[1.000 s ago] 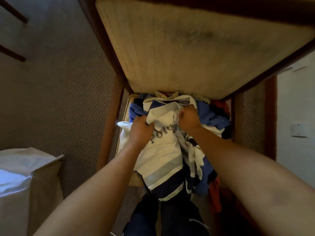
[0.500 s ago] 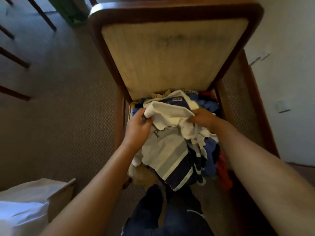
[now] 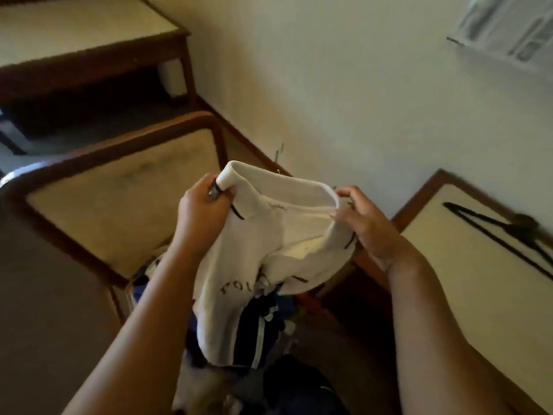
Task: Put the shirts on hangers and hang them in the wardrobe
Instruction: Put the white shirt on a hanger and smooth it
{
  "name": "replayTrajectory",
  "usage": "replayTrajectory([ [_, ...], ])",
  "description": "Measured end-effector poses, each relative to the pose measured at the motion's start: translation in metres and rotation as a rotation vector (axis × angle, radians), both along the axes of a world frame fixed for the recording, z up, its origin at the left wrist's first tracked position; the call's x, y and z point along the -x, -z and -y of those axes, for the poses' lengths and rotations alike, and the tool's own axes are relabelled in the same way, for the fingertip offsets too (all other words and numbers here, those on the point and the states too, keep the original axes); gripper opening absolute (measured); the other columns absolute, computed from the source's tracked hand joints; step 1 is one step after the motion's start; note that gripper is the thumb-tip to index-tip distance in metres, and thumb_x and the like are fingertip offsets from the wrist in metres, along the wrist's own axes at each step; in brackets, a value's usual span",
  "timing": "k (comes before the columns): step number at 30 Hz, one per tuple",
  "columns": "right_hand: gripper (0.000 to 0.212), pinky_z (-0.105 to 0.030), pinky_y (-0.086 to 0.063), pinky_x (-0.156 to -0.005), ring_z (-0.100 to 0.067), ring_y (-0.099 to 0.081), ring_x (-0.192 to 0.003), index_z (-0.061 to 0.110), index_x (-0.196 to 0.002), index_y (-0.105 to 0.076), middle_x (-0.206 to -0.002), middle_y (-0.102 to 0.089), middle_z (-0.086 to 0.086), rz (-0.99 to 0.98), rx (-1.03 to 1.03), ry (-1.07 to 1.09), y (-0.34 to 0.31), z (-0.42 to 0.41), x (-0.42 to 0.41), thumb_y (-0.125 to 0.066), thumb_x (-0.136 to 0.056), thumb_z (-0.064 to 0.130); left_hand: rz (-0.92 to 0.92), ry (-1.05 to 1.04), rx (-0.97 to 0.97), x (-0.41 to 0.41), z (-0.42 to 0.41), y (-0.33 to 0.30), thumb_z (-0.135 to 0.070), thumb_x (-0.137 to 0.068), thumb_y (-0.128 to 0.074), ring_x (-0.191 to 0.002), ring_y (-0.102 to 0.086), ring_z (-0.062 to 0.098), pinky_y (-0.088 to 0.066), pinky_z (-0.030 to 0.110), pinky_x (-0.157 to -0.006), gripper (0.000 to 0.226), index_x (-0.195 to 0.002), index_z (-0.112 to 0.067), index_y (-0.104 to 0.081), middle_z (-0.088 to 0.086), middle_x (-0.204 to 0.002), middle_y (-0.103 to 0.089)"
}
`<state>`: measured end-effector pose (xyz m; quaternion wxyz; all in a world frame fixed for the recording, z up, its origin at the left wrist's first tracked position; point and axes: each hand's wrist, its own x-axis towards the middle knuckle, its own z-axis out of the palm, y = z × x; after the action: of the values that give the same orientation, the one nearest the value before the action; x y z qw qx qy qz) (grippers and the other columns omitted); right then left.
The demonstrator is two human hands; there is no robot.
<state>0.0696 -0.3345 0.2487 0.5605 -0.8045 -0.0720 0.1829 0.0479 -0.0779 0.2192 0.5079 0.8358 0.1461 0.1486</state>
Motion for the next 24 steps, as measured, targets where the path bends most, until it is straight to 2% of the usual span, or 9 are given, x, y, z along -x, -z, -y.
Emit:
replayTrajectory([
  [3,0.044,-0.025,-0.049,-0.064,-0.016,-0.059,-0.089,0.033,-0.111,-0.051,-0.100,-0.061,-0.001,-0.009,-0.210,0.163,-0.016,0.056,0.027,-0.061,-0.070,0.024,0.060,0.128,-0.040,-0.017,0.057,-0.028,-0.026,-0.091,-0.060,-0.077,-0.056,0.009,-0.045,0.028,-0.067,0.002,-0.093,-0.026,-0.060,-0.013,-0.081,-0.060],
  [7,0.042,-0.038,-0.053,-0.084,-0.012,-0.061,-0.099,0.039,-0.111,-0.052,-0.102,-0.065,0.009,0.176,-0.068,0.413,-0.024,0.117,0.053,-0.056,-0.089,0.004,0.104,0.294,-0.076,-0.033,0.146,-0.053,-0.023,-0.090,-0.061,-0.074,-0.055,0.013,-0.041,0.026,-0.062,0.001,-0.090,-0.022,-0.061,-0.009,-0.076,-0.060],
  [11,0.053,-0.026,-0.050,-0.086,-0.001,-0.059,-0.106,0.042,-0.112,-0.061,-0.108,-0.066,0.020,0.285,0.016,0.570,-0.045,0.187,0.091,-0.055,-0.087,-0.004,0.122,0.466,-0.107,-0.031,0.229,-0.081,-0.019,-0.092,-0.059,-0.074,-0.055,0.001,-0.041,0.014,-0.060,0.011,-0.100,-0.027,-0.061,-0.014,-0.081,-0.062],
  [14,0.050,-0.025,-0.049,-0.085,0.000,-0.061,-0.106,0.039,-0.112,-0.065,-0.110,-0.068,0.018,0.408,-0.012,0.689,-0.070,0.252,0.124,-0.059,-0.087,-0.004,0.234,0.514,-0.122,-0.030,0.275,-0.100,-0.019,-0.091,-0.061,-0.077,-0.058,0.002,-0.044,0.016,-0.063,0.015,-0.102,-0.028,-0.065,-0.014,-0.085,-0.065],
  [16,0.041,-0.026,-0.050,-0.082,0.000,-0.064,-0.100,0.038,-0.112,-0.066,-0.105,-0.070,0.016,0.422,-0.005,0.793,-0.075,0.295,0.137,-0.065,-0.087,0.005,0.324,0.548,-0.141,-0.034,0.309,-0.108,-0.017,-0.090,-0.063,-0.077,-0.058,0.003,-0.044,0.018,-0.065,0.015,-0.101,-0.026,-0.068,-0.011,-0.085,-0.066],
  [18,0.016,-0.024,-0.049,-0.069,0.000,-0.066,-0.085,0.035,-0.094,-0.071,-0.088,-0.072,0.015,0.285,0.230,0.787,-0.061,0.328,0.137,-0.068,-0.087,0.022,0.338,0.615,-0.169,-0.047,0.345,-0.099,-0.016,-0.089,-0.064,-0.078,-0.059,0.006,-0.046,0.022,-0.069,0.016,-0.101,-0.024,-0.069,-0.008,-0.085,-0.066],
  [19,0.009,-0.026,-0.048,-0.062,-0.007,-0.067,-0.078,0.030,-0.081,-0.071,-0.077,-0.071,0.009,0.194,0.335,0.765,-0.048,0.342,0.134,-0.066,-0.088,0.026,0.306,0.661,-0.223,-0.053,0.365,-0.089,-0.017,-0.088,-0.065,-0.082,-0.061,0.010,-0.047,0.027,-0.071,0.016,-0.102,-0.024,-0.070,-0.007,-0.087,-0.067],
  [22,0.035,-0.030,-0.035,-0.055,-0.020,-0.056,-0.061,0.005,-0.068,-0.059,-0.062,-0.058,-0.011,0.148,0.452,0.769,-0.016,0.377,0.132,-0.063,-0.090,0.032,0.106,0.795,-0.540,-0.064,0.413,-0.052,-0.025,-0.089,-0.061,-0.091,-0.062,0.023,-0.047,0.032,-0.073,0.016,-0.103,-0.025,-0.068,-0.004,-0.090,-0.064],
  [24,0.035,-0.032,-0.032,-0.054,-0.023,-0.051,-0.058,0.000,-0.070,-0.057,-0.065,-0.056,-0.018,0.197,0.487,0.807,-0.021,0.397,0.136,-0.065,-0.088,0.029,0.047,0.832,-0.582,-0.066,0.426,-0.044,-0.030,-0.087,-0.059,-0.087,-0.060,0.021,-0.044,0.030,-0.068,0.014,-0.097,-0.023,-0.066,-0.008,-0.082,-0.057],
])
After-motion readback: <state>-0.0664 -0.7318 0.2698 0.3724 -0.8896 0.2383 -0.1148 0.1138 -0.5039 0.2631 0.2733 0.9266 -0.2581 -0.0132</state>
